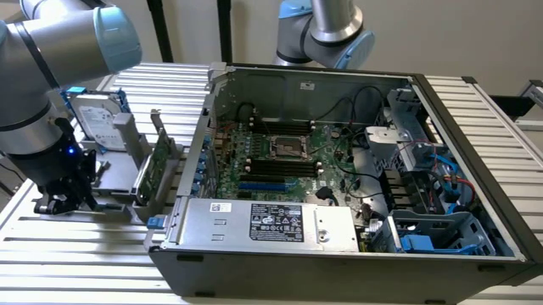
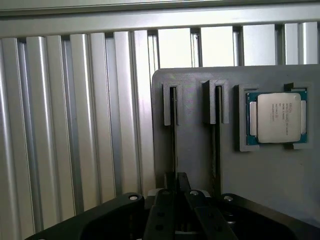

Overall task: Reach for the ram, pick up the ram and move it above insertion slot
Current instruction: 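Pick up the ram and move it above insertion slot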

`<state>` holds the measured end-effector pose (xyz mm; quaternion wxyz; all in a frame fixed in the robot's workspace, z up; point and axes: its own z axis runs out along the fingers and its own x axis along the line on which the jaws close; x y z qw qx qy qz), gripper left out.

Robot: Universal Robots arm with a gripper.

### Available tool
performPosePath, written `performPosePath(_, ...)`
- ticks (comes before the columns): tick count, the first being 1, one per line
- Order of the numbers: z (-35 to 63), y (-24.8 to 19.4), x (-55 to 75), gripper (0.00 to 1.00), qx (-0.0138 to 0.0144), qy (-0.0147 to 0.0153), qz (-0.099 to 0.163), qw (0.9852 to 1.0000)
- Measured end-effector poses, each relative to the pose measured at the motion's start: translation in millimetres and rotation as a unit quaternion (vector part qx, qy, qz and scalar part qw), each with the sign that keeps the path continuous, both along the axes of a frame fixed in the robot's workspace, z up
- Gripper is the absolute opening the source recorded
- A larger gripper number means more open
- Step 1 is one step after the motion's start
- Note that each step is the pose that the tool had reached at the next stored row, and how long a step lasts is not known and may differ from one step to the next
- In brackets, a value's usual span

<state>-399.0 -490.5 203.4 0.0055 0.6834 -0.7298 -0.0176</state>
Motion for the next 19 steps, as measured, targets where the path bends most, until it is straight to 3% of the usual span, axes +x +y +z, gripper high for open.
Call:
performPosePath(8, 17.8, 0.0, 0.3, 0.13, 0.0000, 0.0004, 0.000, 1.0000)
performPosePath(19, 66.8, -0.1, 6.2, 0.13, 0.0000, 0.0047, 0.000, 1.0000)
